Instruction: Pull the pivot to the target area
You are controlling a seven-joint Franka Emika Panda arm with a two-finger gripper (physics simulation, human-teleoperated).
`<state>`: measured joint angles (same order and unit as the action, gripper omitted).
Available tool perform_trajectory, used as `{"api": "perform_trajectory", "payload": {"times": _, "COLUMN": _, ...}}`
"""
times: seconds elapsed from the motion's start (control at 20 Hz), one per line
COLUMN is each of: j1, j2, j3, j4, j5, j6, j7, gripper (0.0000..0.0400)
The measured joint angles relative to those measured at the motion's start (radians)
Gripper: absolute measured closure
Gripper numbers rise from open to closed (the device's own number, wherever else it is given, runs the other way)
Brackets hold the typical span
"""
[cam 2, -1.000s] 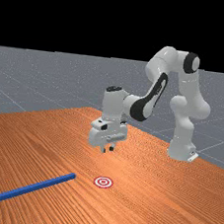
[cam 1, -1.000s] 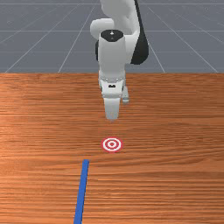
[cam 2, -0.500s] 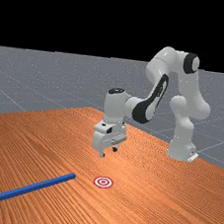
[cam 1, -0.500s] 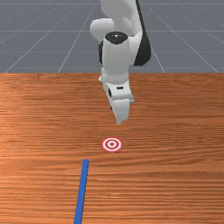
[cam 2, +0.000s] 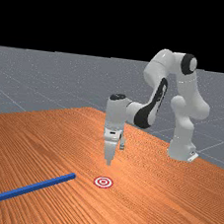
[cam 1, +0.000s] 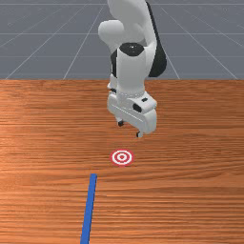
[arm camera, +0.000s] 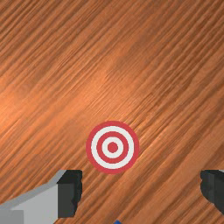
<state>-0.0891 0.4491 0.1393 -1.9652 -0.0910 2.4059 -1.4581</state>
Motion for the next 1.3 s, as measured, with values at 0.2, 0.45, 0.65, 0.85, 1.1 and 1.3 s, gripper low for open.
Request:
{"api": "perform_trajectory", "payload": {"times": 0.2, "j1": 0.019, "j2": 0.007, "j3": 0.026, "j4": 0.009, "j5": -0.019, "j6": -0.004, "j7": -0.043, "gripper": 0.0000}}
{"api": "perform_trajectory", "payload": {"times": 0.45, "j1": 0.078, "j2": 0.042, "j3": 0.085, "j4": 0.058, "j5": -0.066, "j6": -0.026, "j7": -0.114, "gripper": 0.0000}}
{"api": "perform_trajectory", "payload": {"times": 0.65, "j1": 0.110, "j2": 0.070, "j3": 0.126, "j4": 0.098, "j5": -0.097, "j6": -0.046, "j7": -0.194, "gripper": 0.0000}}
{"api": "perform_trajectory", "payload": {"times": 0.85, "j1": 0.123, "j2": 0.093, "j3": 0.160, "j4": 0.130, "j5": -0.125, "j6": -0.062, "j7": -0.294, "gripper": 0.0000}}
{"api": "perform_trajectory", "payload": {"times": 1.1, "j1": 0.088, "j2": 0.031, "j3": 0.202, "j4": 0.006, "j5": -0.137, "j6": -0.006, "j7": -0.447, "gripper": 0.0000}}
{"api": "perform_trajectory", "payload": {"times": 1.3, "j1": 0.058, "j2": -0.087, "j3": 0.244, "j4": -0.185, "j5": -0.119, "j6": 0.070, "j7": -0.580, "gripper": 0.0000}}
